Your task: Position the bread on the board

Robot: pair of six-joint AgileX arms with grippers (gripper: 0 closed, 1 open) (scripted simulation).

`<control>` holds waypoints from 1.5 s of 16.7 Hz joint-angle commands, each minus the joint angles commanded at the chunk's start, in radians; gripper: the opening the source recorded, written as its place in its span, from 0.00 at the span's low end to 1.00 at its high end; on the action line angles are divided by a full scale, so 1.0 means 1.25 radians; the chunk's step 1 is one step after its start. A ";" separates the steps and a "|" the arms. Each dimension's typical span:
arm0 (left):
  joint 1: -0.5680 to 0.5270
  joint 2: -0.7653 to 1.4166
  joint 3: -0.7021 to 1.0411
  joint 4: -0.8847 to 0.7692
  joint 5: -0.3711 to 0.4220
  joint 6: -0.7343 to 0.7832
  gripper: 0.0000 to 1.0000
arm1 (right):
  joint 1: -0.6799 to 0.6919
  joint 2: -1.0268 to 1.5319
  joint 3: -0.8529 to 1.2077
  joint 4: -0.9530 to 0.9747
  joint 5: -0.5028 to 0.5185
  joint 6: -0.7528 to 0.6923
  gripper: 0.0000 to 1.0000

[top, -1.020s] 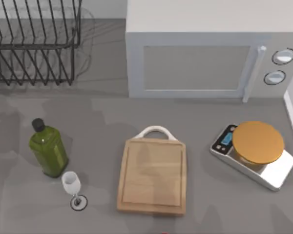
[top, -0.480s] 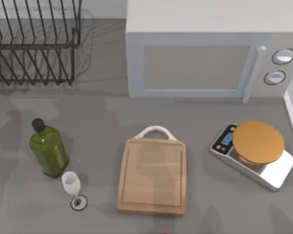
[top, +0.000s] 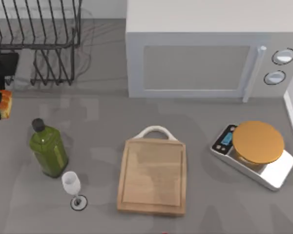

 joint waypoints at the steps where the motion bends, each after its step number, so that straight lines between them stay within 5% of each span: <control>1: -0.030 0.007 0.003 -0.002 -0.001 0.100 0.00 | 0.000 0.000 0.000 0.000 0.000 0.000 1.00; 10: -0.330 0.059 0.000 -0.010 0.002 1.116 0.00 | 0.000 0.000 0.000 0.000 0.000 0.000 1.00; 15: -0.481 0.054 -0.008 0.009 -0.002 1.565 0.00 | 0.000 0.000 0.000 0.000 0.000 0.000 1.00; 20: -0.581 0.030 -0.019 0.036 -0.012 1.825 0.00 | 0.000 0.000 0.000 0.000 0.000 0.000 1.00; 25: -0.605 0.022 -0.021 0.044 -0.016 1.883 0.00 | 0.000 0.000 0.000 0.000 0.000 0.000 1.00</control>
